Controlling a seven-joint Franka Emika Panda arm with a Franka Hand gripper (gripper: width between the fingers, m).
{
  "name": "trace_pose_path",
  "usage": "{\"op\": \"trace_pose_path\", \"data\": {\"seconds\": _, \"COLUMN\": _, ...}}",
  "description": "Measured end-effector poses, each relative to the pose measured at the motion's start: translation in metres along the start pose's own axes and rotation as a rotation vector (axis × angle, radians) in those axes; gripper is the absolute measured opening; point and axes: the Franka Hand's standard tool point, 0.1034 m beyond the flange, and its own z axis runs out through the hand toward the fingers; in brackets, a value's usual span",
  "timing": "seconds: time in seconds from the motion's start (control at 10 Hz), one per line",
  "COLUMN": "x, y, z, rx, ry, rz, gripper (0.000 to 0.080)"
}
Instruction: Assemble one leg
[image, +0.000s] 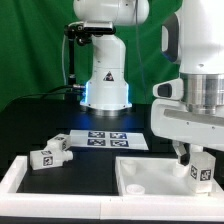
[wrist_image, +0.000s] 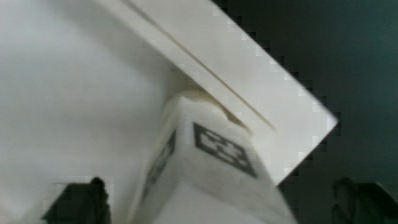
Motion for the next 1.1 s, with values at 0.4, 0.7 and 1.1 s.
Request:
{"op": "trace_pose_path", "data": {"seconds": 0.4, "x": -0.003, "y": 0.003, "z": 0.001, "rx": -0.005, "ry": -0.002, "rz": -0.249, "gripper": 0.0649}}
{"op": "trace_pose_path", "data": {"seconds": 0.7, "x": 0.003, "y": 0.001, "z": 0.002, "rx": -0.022, "ry": 0.092, "rz": -0.646, "gripper": 0.0649}}
{"op": "trace_pose_path", "data": {"seconds": 1.1, "x": 0.002, "y": 0.003, "z": 0.003, "rx": -0.014, "ry": 0.080, "rz": -0.464, "gripper": 0.0349}}
